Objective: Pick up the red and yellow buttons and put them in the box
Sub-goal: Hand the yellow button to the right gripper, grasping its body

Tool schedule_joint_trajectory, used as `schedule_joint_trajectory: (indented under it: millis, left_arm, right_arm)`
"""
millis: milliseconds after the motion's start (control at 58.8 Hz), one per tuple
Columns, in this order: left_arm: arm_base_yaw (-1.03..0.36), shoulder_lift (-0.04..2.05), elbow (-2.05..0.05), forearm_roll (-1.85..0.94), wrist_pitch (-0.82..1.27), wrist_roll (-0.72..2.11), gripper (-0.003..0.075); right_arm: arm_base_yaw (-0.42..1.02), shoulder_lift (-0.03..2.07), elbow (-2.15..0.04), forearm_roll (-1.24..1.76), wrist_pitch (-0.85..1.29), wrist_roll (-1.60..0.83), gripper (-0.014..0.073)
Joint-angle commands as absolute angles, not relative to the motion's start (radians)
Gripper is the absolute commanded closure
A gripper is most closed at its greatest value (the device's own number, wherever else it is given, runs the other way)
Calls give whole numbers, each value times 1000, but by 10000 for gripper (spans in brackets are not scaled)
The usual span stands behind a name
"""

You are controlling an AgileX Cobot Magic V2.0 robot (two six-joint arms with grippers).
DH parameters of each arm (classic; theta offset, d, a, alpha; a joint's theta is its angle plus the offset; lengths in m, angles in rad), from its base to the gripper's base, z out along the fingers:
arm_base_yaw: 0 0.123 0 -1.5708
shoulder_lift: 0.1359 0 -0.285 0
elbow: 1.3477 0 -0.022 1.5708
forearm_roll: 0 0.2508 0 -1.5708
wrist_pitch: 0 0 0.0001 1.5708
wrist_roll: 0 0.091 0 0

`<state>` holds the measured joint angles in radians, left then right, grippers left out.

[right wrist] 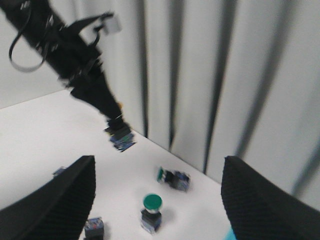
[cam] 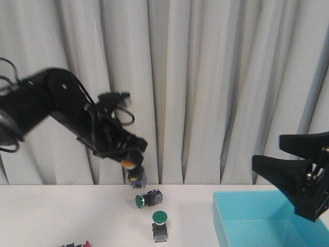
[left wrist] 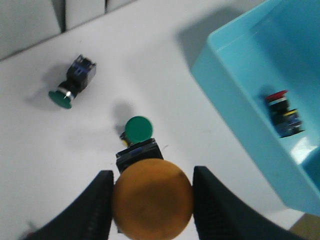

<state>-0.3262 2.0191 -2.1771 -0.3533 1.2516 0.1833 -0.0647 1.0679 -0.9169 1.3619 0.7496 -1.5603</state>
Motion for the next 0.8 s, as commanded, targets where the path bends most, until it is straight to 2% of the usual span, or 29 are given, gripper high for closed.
schedule_joint_trajectory:
  millis: [0,170,408,510,629,782]
  left_arm:
    - [-328,1887,-2208,-448,1256,185,728]
    - [-336,1795,-2208,-557,1256,185,728]
    - [-400,1743,-2208,-670,1256,195,728]
    - [-440,1741,-2208,-695,1256,202,728]
    - [-470,1740,-2208,-696,1256,202,728]
    - [-481,1739,-2208,-697,1256,202,728]
  right_arm:
    - [-69,1092,-948,1529,811,-1683,62]
    - [-69,1156,-948,1623,949,-1743,30]
    - [-40,1170,-977,1695,1054,-1846,28]
    - [53,1170,-1021,1656,998,-1846,28]
    - [164,1170,-1071,1545,800,-1841,28]
    - [224,1170,-1097,1503,709,-1830,28]
